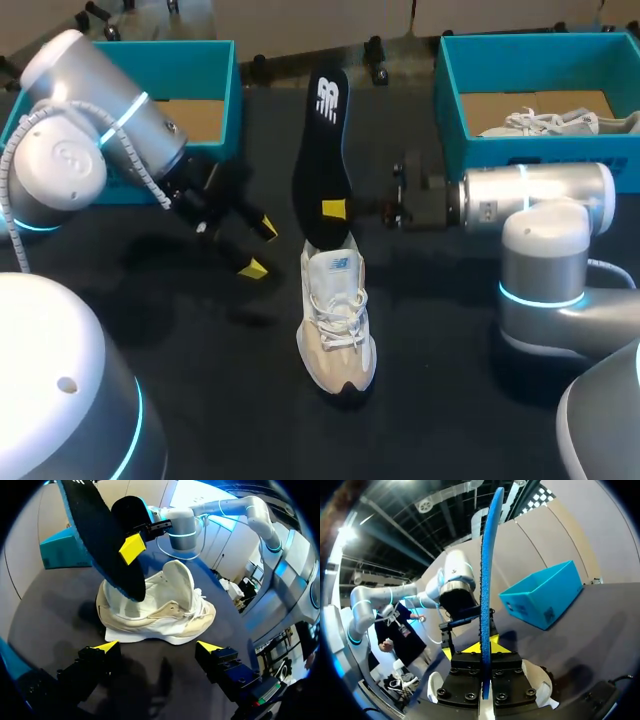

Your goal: Take the shoe out of the shoebox, open the shoe tongue, remove and reinsert the insole, then place the shoe into the shoebox

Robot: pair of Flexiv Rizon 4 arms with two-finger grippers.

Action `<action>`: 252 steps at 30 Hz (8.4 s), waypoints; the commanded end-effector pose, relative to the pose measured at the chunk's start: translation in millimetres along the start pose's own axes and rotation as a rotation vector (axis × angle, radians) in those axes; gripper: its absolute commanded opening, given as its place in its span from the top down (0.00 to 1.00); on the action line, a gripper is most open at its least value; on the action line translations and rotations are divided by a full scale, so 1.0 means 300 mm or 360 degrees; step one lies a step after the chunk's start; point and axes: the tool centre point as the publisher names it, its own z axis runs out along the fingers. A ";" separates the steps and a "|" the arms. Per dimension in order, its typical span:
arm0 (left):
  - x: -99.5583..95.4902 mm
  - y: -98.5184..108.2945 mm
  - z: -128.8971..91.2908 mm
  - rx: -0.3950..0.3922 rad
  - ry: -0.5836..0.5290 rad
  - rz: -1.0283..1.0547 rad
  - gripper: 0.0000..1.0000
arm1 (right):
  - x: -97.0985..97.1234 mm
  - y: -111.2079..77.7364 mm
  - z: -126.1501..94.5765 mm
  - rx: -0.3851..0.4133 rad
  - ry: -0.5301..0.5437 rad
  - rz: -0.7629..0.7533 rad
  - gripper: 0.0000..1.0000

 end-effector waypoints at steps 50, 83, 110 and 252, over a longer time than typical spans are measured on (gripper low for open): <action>-0.039 -0.037 0.041 -0.0038 -0.0094 0.0014 0.00 | -0.046 -0.107 0.023 0.0035 -0.0025 -0.0049 1.00; -0.044 -0.048 0.060 -0.0045 -0.0116 0.0004 0.00 | -0.037 -0.249 0.023 0.0085 0.0067 0.0097 1.00; -0.044 -0.048 0.060 -0.0045 -0.0116 0.0004 0.00 | -0.027 -0.250 0.001 0.0112 -0.0020 0.0130 0.68; -0.044 -0.048 0.060 -0.0045 -0.0116 0.0004 0.00 | -0.096 -0.138 0.025 0.0240 -0.0154 -0.0152 0.55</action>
